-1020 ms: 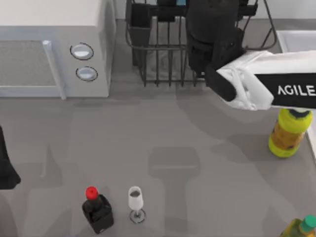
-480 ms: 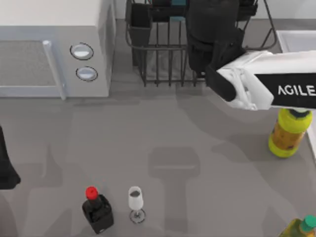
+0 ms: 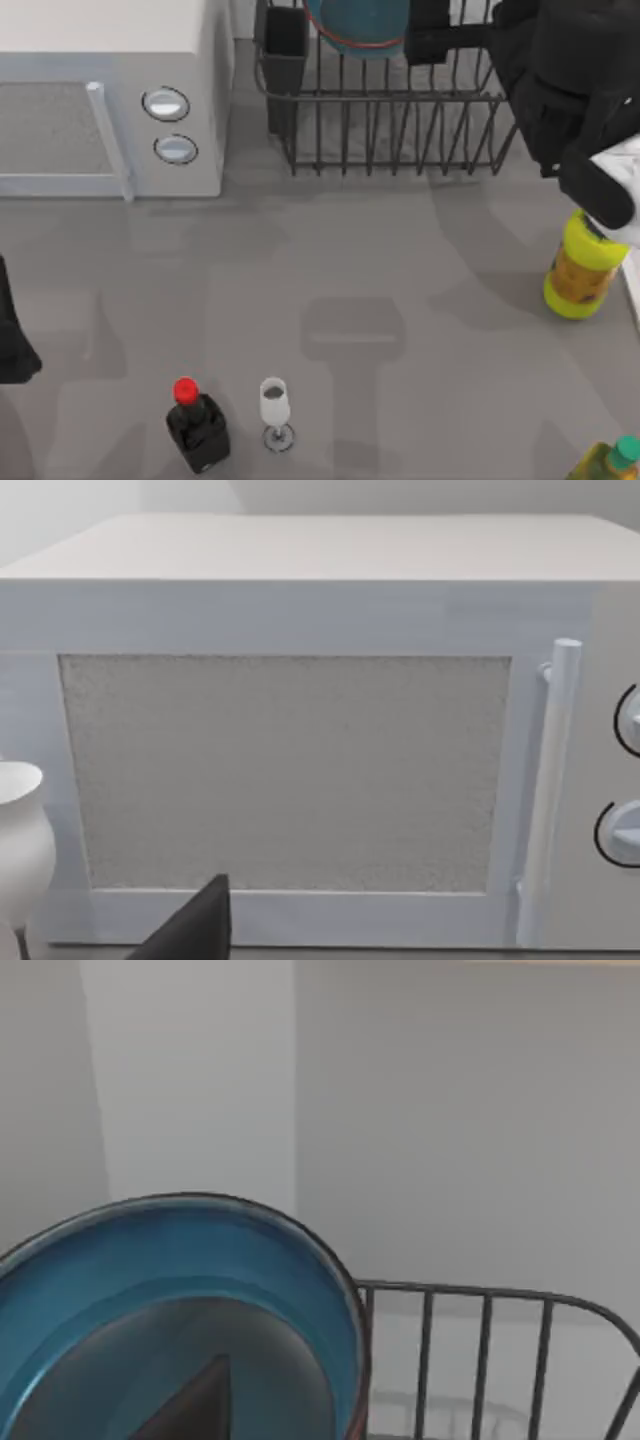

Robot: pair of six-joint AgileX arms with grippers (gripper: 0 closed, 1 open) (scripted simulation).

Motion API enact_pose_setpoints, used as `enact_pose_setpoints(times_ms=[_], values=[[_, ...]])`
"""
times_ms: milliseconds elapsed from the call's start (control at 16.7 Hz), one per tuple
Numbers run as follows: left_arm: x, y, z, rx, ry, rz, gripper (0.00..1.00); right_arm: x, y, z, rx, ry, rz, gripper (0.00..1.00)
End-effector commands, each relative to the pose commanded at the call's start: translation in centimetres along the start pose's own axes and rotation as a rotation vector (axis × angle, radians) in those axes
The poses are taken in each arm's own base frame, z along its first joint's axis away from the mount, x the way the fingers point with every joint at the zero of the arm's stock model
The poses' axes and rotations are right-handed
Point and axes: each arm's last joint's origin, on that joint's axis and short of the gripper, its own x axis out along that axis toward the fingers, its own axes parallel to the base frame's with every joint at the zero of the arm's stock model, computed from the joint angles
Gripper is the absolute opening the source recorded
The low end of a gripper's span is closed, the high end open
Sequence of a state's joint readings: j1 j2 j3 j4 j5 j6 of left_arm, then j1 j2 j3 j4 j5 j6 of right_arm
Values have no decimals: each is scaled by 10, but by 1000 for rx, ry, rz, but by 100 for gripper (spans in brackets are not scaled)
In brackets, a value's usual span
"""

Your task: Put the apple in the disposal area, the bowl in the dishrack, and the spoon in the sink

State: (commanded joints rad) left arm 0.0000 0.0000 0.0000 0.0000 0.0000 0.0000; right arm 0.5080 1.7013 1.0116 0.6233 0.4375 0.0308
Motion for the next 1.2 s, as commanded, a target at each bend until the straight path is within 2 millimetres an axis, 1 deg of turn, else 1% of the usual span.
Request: enact_pose_setpoints(times_ms=[60,180,360,540,660,780,900,1080,1200], values=[[0,0,0,0,0,0,100,-16,-18,3,1,9,14,100],[0,0,0,0,0,0,100,-53,-53,7,5,23,37,100],[0,0,0,0,0,0,100,-113,-95,-1,14,33,55,100],[0,0,0,0,0,0,100,-171,-125,-17,25,-1,48,100],[0,0,0,0,0,0,100,-202,-138,-35,28,-37,28,100],[0,0,0,0,0,0,100,-223,-146,-54,25,-57,1,100],[0,0,0,0,0,0,100,-235,-151,-73,20,-63,-28,100],[0,0,0,0,0,0,100,-242,-155,-93,15,-58,-68,100],[0,0,0,0,0,0,100,-243,-157,-99,13,-54,-84,100]])
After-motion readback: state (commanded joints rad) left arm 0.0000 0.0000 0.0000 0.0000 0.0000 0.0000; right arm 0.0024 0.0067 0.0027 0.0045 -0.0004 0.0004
